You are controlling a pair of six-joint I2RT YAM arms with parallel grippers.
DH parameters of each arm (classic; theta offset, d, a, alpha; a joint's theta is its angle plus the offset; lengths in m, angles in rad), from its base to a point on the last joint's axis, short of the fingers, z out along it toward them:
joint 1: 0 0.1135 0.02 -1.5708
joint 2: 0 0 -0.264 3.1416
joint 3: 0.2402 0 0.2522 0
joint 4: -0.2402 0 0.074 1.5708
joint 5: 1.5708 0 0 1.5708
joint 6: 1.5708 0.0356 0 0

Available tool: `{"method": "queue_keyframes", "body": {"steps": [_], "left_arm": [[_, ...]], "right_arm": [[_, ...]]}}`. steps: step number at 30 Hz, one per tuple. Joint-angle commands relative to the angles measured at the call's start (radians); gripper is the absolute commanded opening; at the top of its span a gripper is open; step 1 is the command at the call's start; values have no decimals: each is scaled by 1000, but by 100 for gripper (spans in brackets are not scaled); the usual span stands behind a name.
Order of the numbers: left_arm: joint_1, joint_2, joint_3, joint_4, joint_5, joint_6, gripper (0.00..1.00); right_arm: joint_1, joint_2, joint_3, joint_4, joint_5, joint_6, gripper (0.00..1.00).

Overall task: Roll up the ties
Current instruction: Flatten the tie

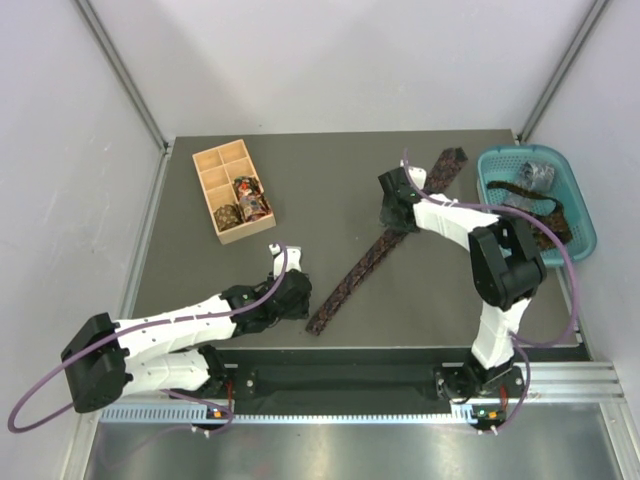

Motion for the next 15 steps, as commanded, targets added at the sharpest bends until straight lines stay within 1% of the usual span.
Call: {"method": "queue_keyframes", "body": {"steps": [1, 6, 9, 10, 13, 15], "left_arm": [[6, -2, -1, 49, 1, 23, 47], [6, -1, -7, 55, 24, 26, 46], [6, -15, -18, 53, 26, 24, 46], [6, -22, -21, 52, 26, 24, 46], [6, -30, -28, 47, 20, 23, 46], [6, -29, -30, 44, 15, 24, 46]], "right_arm": [[3, 62, 55, -64, 36, 78, 61], [3, 117, 63, -50, 22, 118, 60], [-7, 148, 67, -38, 17, 120, 54], [-23, 163, 72, -33, 2, 120, 48], [-58, 200, 101, -33, -12, 106, 40], [-75, 217, 125, -44, -18, 86, 39]]}}
